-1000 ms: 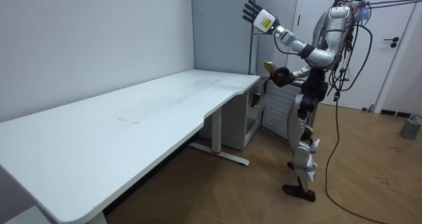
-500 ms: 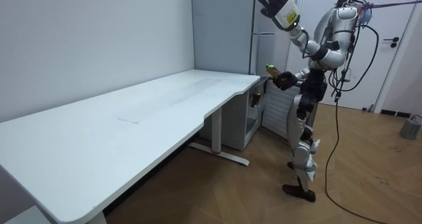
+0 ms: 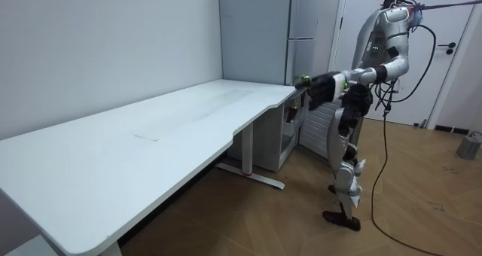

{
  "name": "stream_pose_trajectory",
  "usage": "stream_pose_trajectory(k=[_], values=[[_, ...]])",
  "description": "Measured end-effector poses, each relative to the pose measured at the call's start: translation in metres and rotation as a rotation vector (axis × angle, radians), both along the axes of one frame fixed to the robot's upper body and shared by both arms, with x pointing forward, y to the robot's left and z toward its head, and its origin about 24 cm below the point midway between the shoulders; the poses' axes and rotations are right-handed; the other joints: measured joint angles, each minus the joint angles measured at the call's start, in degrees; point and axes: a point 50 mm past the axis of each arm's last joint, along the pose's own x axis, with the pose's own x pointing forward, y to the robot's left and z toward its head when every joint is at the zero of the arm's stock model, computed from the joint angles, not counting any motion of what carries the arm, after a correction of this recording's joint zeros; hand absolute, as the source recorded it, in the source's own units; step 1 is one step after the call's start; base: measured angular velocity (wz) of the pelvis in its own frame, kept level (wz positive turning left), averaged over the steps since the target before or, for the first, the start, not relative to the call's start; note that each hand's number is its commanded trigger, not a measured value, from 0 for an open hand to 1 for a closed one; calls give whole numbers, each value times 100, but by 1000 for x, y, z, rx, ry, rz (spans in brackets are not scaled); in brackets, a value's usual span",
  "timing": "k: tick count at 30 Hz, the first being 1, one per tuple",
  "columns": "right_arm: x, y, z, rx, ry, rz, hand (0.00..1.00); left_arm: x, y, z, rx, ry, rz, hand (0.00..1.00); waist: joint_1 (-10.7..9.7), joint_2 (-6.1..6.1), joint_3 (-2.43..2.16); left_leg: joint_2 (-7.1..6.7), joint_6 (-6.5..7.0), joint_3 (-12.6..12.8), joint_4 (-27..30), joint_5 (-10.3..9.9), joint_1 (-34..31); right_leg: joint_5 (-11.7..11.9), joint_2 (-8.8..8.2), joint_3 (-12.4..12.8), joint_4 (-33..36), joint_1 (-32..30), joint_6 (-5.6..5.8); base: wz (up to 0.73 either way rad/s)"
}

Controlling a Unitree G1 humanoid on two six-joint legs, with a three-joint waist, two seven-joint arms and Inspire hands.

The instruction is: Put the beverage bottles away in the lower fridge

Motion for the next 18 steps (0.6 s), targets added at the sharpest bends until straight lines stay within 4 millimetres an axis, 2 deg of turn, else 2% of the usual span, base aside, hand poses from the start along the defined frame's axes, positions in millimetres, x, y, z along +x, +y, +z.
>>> stream_pose_trajectory(k=[2, 7, 9, 11, 16, 18], values=[[0, 2, -1, 16, 12, 1, 100, -14, -10, -26, -67, 125, -25, 0, -54, -2, 3, 2, 0, 5, -11, 0, 2, 0, 0, -5, -4, 43, 0, 0], [2, 6, 0, 63, 13, -28, 100, -42, -25, -63, -172, 343, -87, 0, -147, -68, 34, 3, -1, 12, -49, -2, 8, -1, 4, -7, -17, 75, 1, 0], [3, 7, 0, 98, 20, -44, 100, -57, -31, -79, -225, 440, -120, 0, -199, -72, 34, 3, -1, 17, -81, -3, -15, -1, 4, -7, -14, 51, 1, 0], [5, 8, -3, 104, 33, -43, 100, -83, -37, -96, -303, 571, -149, 0, -304, -71, 34, 5, -2, 17, -90, -3, -19, -1, 9, -3, -14, 41, 1, 0], [3, 6, -8, 118, 59, -73, 100, -125, -47, -113, -432, 736, -177, 0, -425, -80, 33, 8, -2, 30, -94, -3, -62, -1, 13, 11, -15, -8, 1, 0], [1, 5, -12, 114, 78, -79, 100, -131, -50, -116, -454, 779, -205, 0, -463, -94, 37, 7, -2, 24, -77, -3, -100, -1, 11, -1, -15, -18, 1, 5]])
